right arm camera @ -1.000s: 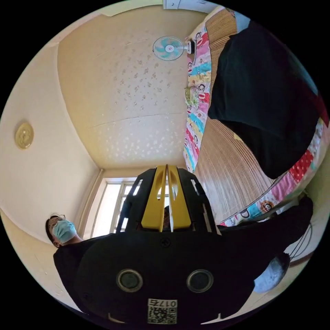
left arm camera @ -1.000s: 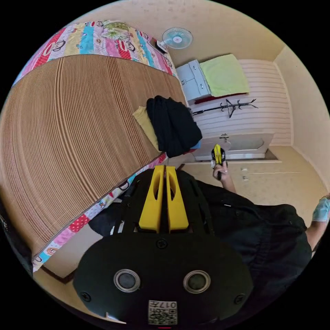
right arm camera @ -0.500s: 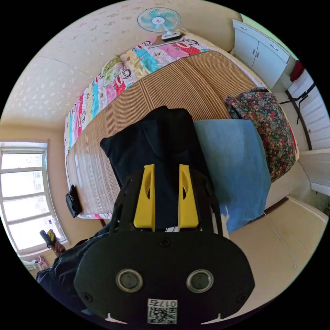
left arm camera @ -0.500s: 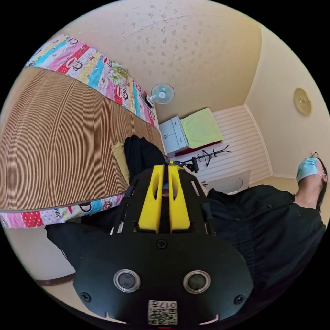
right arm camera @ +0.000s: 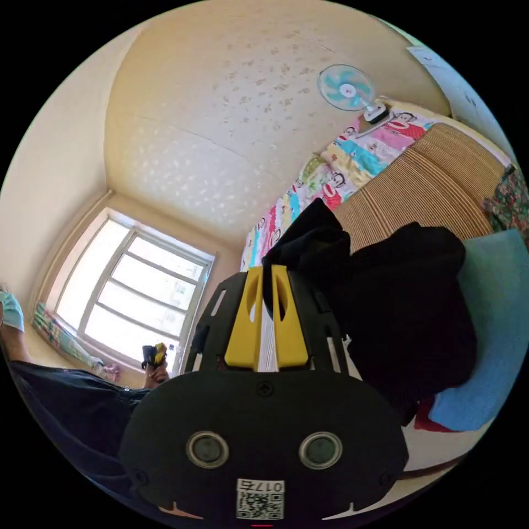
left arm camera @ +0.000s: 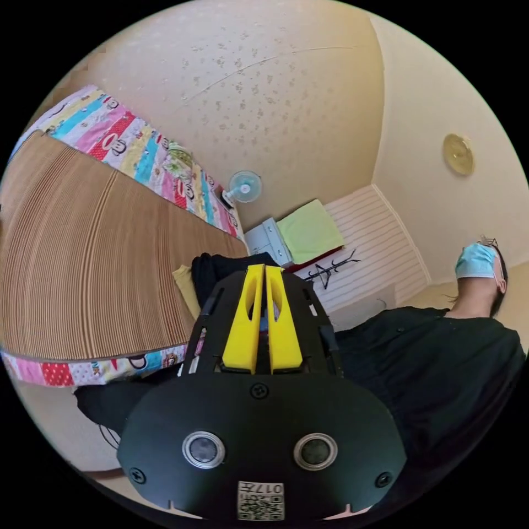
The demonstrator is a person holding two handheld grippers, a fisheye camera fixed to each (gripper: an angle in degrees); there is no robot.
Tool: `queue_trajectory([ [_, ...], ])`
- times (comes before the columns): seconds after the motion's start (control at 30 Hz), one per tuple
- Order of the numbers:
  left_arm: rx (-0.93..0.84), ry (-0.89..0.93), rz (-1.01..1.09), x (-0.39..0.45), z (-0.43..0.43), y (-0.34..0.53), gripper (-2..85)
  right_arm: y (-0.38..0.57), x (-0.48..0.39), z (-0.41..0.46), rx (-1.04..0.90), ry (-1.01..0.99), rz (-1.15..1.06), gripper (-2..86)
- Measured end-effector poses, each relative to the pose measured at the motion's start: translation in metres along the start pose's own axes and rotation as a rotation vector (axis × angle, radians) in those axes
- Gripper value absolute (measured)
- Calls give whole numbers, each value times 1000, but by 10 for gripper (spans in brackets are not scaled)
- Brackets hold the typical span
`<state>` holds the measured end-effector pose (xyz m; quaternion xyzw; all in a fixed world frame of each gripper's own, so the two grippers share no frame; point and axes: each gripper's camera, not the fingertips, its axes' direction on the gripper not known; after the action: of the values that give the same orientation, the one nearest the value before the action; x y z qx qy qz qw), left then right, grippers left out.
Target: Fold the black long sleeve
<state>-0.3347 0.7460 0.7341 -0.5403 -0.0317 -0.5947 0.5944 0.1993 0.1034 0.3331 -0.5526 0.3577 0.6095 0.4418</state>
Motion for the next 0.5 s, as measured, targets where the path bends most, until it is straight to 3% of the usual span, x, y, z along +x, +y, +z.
queue_trajectory([
  [0.13, -44, 28, 42, 12, 23, -41, 18, -3, -118, -8, 43, -9, -356, 33],
  [0.27, -77, 248, -45, 12, 49, -74, 135, 29, -205, 14, -24, -240, -654, 32],
  [0.37, -84, 396, -101, 9, 56, -80, 163, 53, -237, 57, -183, -358, -729, 32],
  [0.43, -109, 383, -124, 7, 53, -80, 162, 87, -259, 112, -354, -488, -750, 32],
  [0.5, -119, 362, -151, -2, 39, -72, 141, 107, -261, 147, -383, -564, -625, 31],
])
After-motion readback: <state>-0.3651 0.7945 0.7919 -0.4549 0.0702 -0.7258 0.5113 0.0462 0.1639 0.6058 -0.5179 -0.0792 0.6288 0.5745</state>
